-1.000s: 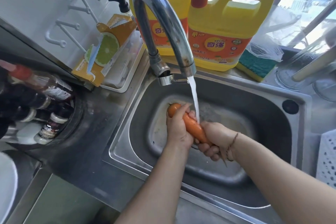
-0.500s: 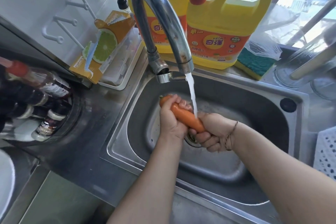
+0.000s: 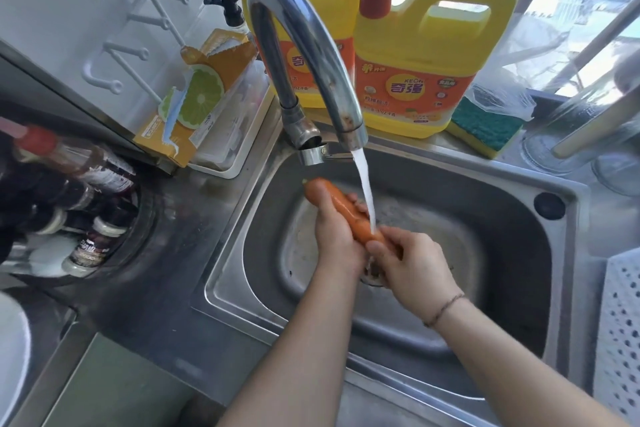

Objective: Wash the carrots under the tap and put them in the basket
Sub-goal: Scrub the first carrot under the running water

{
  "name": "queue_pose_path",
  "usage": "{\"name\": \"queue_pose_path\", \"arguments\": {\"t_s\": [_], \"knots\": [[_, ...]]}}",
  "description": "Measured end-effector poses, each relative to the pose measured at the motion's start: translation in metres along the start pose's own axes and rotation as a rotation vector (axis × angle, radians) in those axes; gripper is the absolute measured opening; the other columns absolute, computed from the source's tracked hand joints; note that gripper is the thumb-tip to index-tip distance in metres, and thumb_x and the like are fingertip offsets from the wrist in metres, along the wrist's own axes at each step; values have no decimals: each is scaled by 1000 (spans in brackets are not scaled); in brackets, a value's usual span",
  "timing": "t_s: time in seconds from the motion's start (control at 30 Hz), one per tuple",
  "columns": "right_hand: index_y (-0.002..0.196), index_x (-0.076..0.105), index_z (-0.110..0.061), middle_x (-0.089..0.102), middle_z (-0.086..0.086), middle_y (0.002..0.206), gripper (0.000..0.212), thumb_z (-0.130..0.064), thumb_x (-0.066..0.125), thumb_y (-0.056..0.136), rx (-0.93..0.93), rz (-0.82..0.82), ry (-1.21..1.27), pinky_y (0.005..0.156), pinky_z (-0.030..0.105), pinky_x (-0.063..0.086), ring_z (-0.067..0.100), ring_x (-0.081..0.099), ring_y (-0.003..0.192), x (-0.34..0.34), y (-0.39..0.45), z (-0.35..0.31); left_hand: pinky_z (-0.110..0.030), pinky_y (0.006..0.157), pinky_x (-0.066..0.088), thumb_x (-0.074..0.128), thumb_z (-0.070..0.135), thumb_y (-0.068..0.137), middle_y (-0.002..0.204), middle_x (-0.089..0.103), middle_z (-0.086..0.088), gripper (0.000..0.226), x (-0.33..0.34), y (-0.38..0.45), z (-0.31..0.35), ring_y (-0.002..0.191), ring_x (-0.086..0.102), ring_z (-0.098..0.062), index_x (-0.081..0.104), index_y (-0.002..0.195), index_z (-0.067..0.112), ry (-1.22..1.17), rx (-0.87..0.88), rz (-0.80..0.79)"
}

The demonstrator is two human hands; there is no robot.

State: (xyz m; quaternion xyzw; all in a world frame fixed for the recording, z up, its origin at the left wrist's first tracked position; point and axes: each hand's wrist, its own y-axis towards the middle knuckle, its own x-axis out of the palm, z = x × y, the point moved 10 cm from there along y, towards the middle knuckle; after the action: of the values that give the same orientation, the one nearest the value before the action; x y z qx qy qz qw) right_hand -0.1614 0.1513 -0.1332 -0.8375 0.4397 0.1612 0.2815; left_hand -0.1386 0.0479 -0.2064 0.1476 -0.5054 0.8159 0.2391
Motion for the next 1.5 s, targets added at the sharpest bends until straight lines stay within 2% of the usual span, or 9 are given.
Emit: {"name": "queue_pose_path", "arguments": {"t_s": [0.13, 0.2, 0.3, 0.5, 0.67, 0.93, 1.1, 1.27, 1.5], "knots": [[131, 58, -19, 65, 13, 107, 36, -22, 52, 96, -51, 78, -337, 79, 39, 46, 38, 61, 98, 2, 2, -6, -28, 63, 54, 37, 32, 108, 59, 64, -1, 23, -2, -16, -18, 58, 65, -15, 43, 100, 11, 113, 95, -22], [135, 55, -22, 62, 13, 106, 38, -24, 50, 98, -64, 69, -379, 78, 38, 44, 38, 60, 98, 2, 1, -2, -28, 73, 56, 42, 15, 106, 91, 73, -13, 8, 0, -23, -32, 84, 70, -19, 43, 112, 10, 52, 16, -195], [124, 65, -17, 66, 15, 93, 31, -16, 56, 94, -145, 162, -318, 69, 38, 46, 42, 63, 86, -7, -9, -1, -31, 89, 56, 51, -4, 92, 139, 45, -36, 50, -2, -29, -40, 114, 62, -29, 34, 138, 4, 55, -20, -411], [124, 68, -11, 74, 12, 82, 44, -25, 54, 85, -199, 192, -197, 61, 36, 55, 35, 69, 71, 1, -24, 1, -32, 67, 59, 36, 16, 107, 96, 56, -26, 18, -9, -31, -27, 71, 70, -20, 40, 120, 3, 331, 142, -213], [125, 67, -13, 72, -1, 107, 34, -20, 67, 92, -141, 186, -51, 79, 18, 50, 19, 69, 87, 4, -33, 15, -30, 60, 58, 26, 48, 106, 85, 57, -21, 49, -22, -31, -25, 61, 66, -23, 50, 101, 5, 352, 49, -65], [108, 73, -22, 60, -17, 63, 18, -25, 64, 94, -48, 139, 64, 60, 22, 49, 2, 55, 53, 5, -34, 33, -26, 81, 55, 31, -9, 100, 103, 51, -10, 46, -14, -51, -36, 90, 65, -15, 32, 143, 6, 347, 46, -419], [128, 66, -14, 75, 10, 100, 37, -19, 67, 92, -45, 194, 88, 85, 39, 58, 13, 65, 79, 12, -35, 35, -31, 81, 55, 37, 11, 107, 92, 57, -6, 20, -20, -44, -32, 82, 63, -17, 47, 124, 7, 406, 153, -263], [134, 62, -18, 65, -8, 125, 43, -23, 67, 91, -76, 174, 140, 96, 38, 54, 9, 64, 103, 16, -39, 28, -34, 71, 55, 27, 43, 107, 68, 57, -9, 49, -16, -43, -21, 65, 60, -23, 53, 88, 7, 320, 130, -150], [113, 71, -14, 56, -9, 48, 20, -18, 62, 95, -36, 88, 255, 48, 19, 43, 5, 48, 39, 4, -27, 27, -34, 74, 58, 46, 22, 99, 89, 66, -19, 25, -8, -47, -6, 84, 69, -27, 53, 109, 0, 315, 172, -381]]}}
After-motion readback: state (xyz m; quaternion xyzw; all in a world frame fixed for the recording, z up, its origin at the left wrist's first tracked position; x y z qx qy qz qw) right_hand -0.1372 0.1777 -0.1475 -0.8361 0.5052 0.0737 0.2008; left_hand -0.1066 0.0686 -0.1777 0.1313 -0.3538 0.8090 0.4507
